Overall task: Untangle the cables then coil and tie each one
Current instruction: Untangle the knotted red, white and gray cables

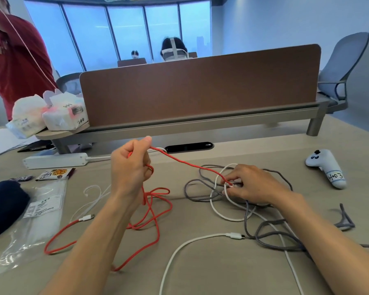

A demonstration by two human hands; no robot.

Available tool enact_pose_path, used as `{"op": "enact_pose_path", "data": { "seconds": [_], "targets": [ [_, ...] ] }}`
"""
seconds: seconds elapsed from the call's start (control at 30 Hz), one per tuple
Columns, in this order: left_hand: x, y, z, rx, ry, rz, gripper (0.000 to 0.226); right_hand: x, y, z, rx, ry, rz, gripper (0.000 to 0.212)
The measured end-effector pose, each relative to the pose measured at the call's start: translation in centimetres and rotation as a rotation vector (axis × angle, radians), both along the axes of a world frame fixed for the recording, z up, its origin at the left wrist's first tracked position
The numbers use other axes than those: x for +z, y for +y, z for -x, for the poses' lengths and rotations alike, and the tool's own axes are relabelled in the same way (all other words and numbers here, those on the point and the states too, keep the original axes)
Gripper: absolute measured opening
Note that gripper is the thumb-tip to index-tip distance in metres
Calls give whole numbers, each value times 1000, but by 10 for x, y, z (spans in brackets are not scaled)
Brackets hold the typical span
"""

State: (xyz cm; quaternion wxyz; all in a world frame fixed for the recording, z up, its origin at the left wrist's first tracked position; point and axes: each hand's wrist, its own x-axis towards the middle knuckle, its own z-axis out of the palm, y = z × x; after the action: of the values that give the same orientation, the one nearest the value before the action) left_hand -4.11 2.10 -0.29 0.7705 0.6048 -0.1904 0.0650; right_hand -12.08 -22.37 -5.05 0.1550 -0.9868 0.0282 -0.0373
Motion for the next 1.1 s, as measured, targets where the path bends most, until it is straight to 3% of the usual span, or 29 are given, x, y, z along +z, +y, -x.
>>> {"op": "enact_pose_path", "data": {
  "seconds": [0.17,0.4,0.5,0.6,0.77,0.93,1.0,1.1],
  "targets": [
    [3,4,-3,6,6,-21,45,6,-4,1,29,43,-6,42],
    [-2,0,-2,-41,26,-95,45,10,0,2,145,-35,-98,14],
    [-3,-3,0,-71,30,-114,46,1,3,-3,104,-69,-118,11],
    [-5,-4,0,-73,30,-169,50,2,6,-5,67,-170,-264,14],
    [-16,-5,-5,14,-72,-405,50,17,13,-1,11,-387,-623,11],
    [-21,-8,-5,53,-171,-732,16,32,25,9,95,-336,-859,10],
    [-25,-8,-6,134,-204,-838,25,37,30,12,135,-333,-908,10],
    [-29,-7,-2,359,-429,-1010,44,43,37,17,183,-313,-917,10]
  ]
}}
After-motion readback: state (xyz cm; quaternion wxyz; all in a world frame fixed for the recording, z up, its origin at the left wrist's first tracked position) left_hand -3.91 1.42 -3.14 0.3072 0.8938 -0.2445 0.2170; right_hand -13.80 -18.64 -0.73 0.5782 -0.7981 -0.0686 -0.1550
